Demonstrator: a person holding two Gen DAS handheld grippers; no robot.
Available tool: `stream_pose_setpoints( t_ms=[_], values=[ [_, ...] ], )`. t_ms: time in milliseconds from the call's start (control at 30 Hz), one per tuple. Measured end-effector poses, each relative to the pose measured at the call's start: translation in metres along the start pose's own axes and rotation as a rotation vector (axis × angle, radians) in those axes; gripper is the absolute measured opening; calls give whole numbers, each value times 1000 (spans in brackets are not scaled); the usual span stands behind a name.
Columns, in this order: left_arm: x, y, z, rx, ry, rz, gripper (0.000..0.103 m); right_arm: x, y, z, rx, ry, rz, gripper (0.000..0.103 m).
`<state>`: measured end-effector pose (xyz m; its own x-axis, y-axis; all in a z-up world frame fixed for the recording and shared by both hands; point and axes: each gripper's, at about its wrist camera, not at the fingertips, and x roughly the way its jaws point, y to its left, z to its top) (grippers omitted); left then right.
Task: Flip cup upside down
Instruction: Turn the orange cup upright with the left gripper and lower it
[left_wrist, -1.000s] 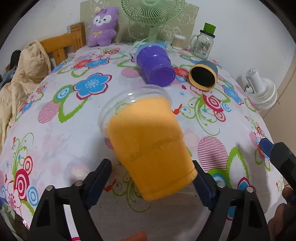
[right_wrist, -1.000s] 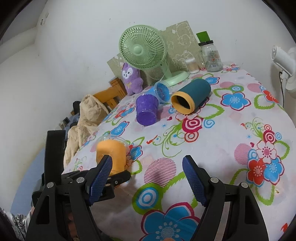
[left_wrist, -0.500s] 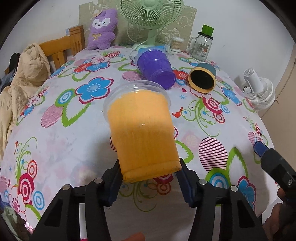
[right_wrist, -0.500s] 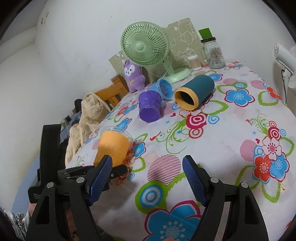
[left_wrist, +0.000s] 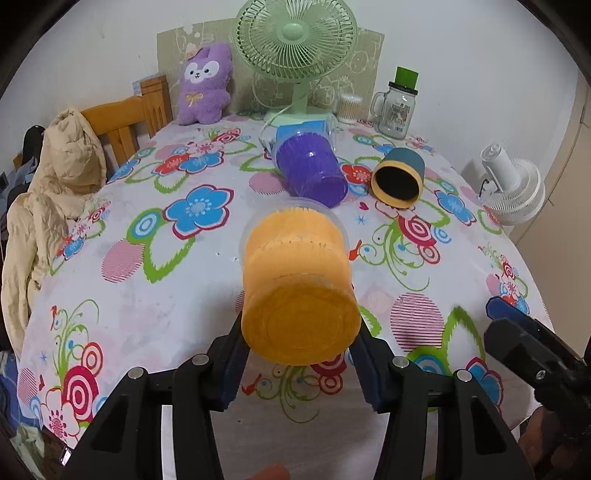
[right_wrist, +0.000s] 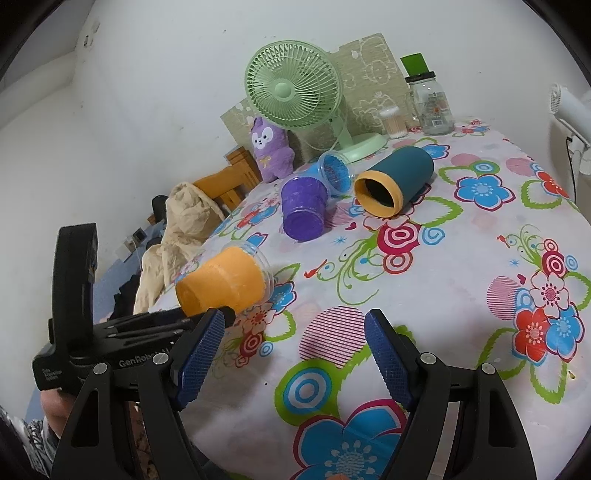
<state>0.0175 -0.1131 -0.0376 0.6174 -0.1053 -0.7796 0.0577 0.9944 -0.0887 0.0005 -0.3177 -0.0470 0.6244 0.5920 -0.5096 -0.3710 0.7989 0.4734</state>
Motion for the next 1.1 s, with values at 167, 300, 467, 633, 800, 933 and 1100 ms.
stream_pose_setpoints(
  t_ms=[167, 300, 467, 633, 800, 933, 1100],
  values=[
    [-4, 1, 1, -4, -16, -3, 53, 1, 1, 0, -4, 2, 1, 81],
    [-11, 2, 3, -5, -38, 0, 53, 2, 2, 0, -9, 4, 4, 81],
    [-19, 4, 8, -5, -63, -1, 53, 4, 3, 0, -14, 9, 6, 81],
    [-24, 3, 11, 2, -68, -4, 53, 6, 4, 1, -12, 12, 3, 81],
    [-26, 3, 11, 12, -52, -8, 53, 7, 5, 1, -15, 15, 5, 81],
    [-28, 4, 12, 15, -41, -9, 53, 9, 5, 1, -13, 21, 6, 81],
    [-29, 2, 10, 20, -21, -31, 48, 11, 7, 1, -19, 26, 10, 81]
  ],
)
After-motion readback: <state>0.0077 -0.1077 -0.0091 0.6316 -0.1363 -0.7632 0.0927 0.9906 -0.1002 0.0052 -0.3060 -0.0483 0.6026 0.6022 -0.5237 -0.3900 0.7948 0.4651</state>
